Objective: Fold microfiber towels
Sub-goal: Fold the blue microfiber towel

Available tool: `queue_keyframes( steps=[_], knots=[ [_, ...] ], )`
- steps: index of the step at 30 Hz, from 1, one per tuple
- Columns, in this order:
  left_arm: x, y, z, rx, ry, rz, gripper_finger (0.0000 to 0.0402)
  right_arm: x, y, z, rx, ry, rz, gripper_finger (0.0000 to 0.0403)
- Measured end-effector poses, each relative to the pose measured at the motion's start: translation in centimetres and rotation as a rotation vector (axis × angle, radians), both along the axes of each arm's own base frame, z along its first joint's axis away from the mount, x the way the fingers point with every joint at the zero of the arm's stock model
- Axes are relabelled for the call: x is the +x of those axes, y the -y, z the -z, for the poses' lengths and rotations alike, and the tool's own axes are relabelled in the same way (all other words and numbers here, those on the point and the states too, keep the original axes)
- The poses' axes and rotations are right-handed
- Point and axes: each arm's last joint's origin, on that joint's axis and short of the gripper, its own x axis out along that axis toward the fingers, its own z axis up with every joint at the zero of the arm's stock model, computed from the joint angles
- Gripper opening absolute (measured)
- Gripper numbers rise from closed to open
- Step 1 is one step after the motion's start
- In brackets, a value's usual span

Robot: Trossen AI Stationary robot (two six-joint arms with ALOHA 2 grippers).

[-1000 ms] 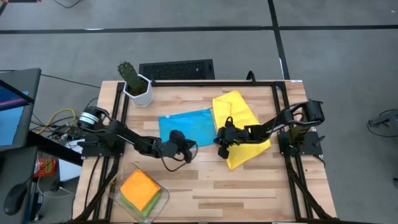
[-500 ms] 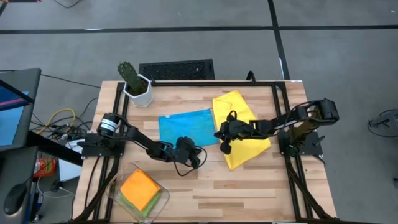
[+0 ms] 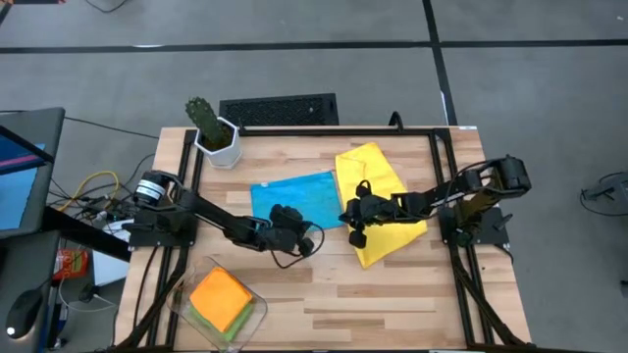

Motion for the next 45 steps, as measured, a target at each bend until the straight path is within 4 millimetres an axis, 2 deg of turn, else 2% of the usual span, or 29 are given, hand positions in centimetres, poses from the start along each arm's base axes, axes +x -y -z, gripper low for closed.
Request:
queue_keyframes(
  steps=[5,10,16,21,28,31,35,39,43,45],
  knots=[
    [0.7,0.3,1.5,0.01,-0.065,0.019,0.0,0.0,0.0,0.2,-0.007,-0.012,-0.005,0.0052],
    [1.9,0.7,1.8,0.03,-0.076,0.057,0.0,-0.3,0.2,0.4,-0.009,-0.016,-0.001,0.0052],
    [1.8,0.5,2.7,0.034,-0.143,0.046,0.0,-1.0,0.0,1.1,-0.049,-0.045,-0.042,0.0052],
    [1.6,0.5,3.0,0.019,-0.161,0.059,0.0,-0.5,0.3,0.6,-0.067,0.031,-0.045,0.0052],
    [1.5,0.5,3.1,0.02,-0.179,0.06,0.0,-0.3,0.4,3.6,-0.025,-0.064,-0.023,0.0052],
    [1.4,0.5,3.2,0.012,-0.181,0.067,0.0,-0.1,0.3,3.8,-0.011,-0.064,-0.019,0.0052],
    [1.4,0.5,3.2,-0.001,-0.186,0.081,0.0,-0.6,0.6,2.8,-0.013,-0.06,0.03,0.0052],
    [1.3,0.5,3.4,-0.004,-0.216,0.094,0.0,-1.2,1.1,0.3,-0.054,-0.015,0.074,0.0052],
    [1.2,0.6,3.4,-0.003,-0.223,0.096,0.0,-1.3,0.8,-1.6,-0.09,0.056,-0.053,0.0052],
    [1.2,0.6,3.4,-0.004,-0.219,0.096,0.0,-1.3,0.5,-1.7,-0.121,0.054,-0.139,0.0056]
  ],
)
